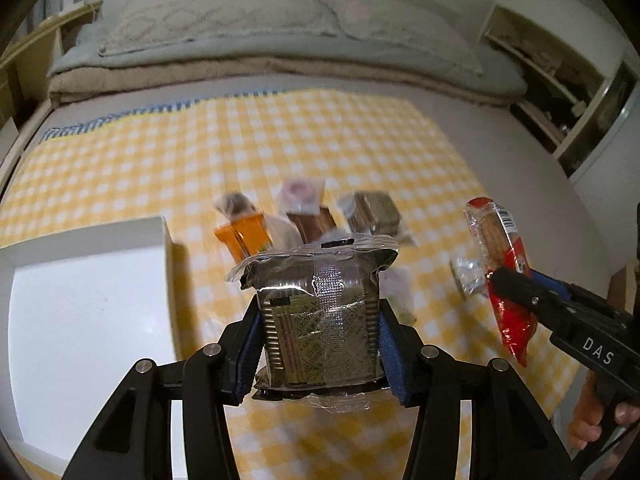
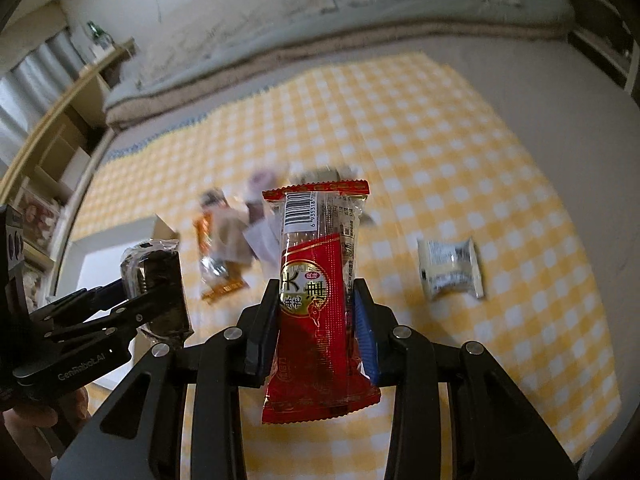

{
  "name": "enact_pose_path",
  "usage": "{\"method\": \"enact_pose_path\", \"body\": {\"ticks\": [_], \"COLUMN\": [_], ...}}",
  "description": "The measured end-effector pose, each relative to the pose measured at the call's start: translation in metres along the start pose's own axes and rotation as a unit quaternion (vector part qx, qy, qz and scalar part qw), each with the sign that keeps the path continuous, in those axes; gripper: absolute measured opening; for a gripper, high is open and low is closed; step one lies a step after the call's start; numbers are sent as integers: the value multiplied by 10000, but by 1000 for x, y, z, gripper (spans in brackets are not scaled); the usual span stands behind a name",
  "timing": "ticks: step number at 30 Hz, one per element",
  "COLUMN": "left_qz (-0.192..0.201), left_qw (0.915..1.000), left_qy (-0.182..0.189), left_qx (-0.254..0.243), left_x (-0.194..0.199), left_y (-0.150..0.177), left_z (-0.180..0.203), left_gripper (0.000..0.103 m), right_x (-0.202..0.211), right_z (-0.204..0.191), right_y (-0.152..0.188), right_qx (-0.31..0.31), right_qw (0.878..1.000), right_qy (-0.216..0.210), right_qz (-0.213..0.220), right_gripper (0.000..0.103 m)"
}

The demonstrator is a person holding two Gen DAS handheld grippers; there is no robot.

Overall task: Organize snacks
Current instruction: 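Grasp the foil cake with the left tool while the right tool grasps the red bar, then carry both snacks over the white tray and open both tools to drop them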

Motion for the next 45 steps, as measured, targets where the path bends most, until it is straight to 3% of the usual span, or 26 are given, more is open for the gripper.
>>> {"method": "enact_pose_path", "body": {"ticks": [6, 16, 32, 38, 45], "left_qz": [363, 660, 473, 257, -167], "left_qw": [9993, 9966, 9928, 9914, 9909], "left_qy": [-28, -314, -718, -848, -728], "left_qx": [115, 389, 838, 961, 1117], "left_x": [37, 90, 145, 152, 138], "left_y": [2, 24, 63, 81, 96], "left_z": [-21, -78, -164, -190, -207], "left_gripper": [51, 51, 51, 51, 51], "right_x": [13, 11, -34, -53, -75], "right_z": [-30, -88, -202, -235, -254], "right_y": [-13, -16, 16, 34, 58], "right_qx": [262, 567, 866, 856, 751], "right_qw": [9988, 9958, 9884, 9856, 9821], "right_qy": [-173, -486, -1244, -1400, -1513], "right_qz": [370, 526, -102, -400, -836], "right_gripper": [35, 35, 35, 35, 35]}}
Point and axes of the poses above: each gripper's, at about its wrist camera, not at the fingertips, and x roughly against the way its jaws point, z to its right, y to its underside, the point moved 10 cm from there along -x, roughly the way its jaws point, and after that the axes turned 5 degrees about -y, right-handed, at the moved point
